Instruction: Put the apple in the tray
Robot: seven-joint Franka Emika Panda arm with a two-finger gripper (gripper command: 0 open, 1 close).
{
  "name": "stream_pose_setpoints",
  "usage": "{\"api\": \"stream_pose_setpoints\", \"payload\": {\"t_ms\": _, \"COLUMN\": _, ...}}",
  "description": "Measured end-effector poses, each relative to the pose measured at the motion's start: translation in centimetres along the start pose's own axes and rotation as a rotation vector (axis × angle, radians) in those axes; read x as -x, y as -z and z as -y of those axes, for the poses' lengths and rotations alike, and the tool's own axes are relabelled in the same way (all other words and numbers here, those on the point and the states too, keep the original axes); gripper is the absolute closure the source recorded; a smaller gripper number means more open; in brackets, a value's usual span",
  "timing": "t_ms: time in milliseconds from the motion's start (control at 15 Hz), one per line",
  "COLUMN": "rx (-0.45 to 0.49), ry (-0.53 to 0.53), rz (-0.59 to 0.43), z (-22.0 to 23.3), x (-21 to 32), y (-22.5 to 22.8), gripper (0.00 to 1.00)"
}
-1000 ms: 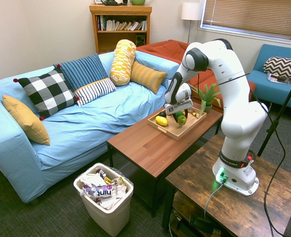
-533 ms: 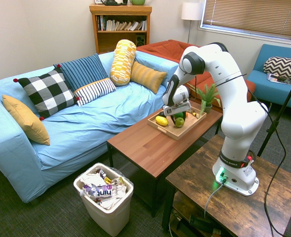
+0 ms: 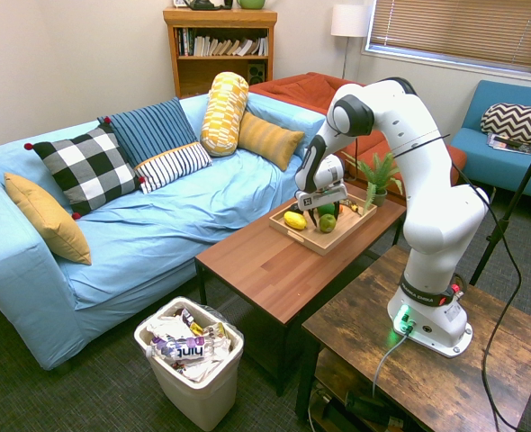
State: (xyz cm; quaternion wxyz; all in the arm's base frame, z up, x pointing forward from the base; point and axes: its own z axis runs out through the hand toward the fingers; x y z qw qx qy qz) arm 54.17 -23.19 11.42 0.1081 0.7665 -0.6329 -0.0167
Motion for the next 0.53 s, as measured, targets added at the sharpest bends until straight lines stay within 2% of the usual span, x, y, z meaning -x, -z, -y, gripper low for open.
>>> {"api": "stream_pose_setpoints", "payload": {"t_ms": 200, "rx": -0.031, "ry": -0.009, "rz": -0.014, "z": -1.0, "x": -1.9, "y": 2.9, "gripper": 0.00}}
{"api": "stream_pose_setpoints", "payload": {"t_ms": 533, "rx": -0.091, "ry": -0.010, "rz": -0.011, "z": -3.2, "x": -3.1, "y": 10.5, "gripper": 0.00}}
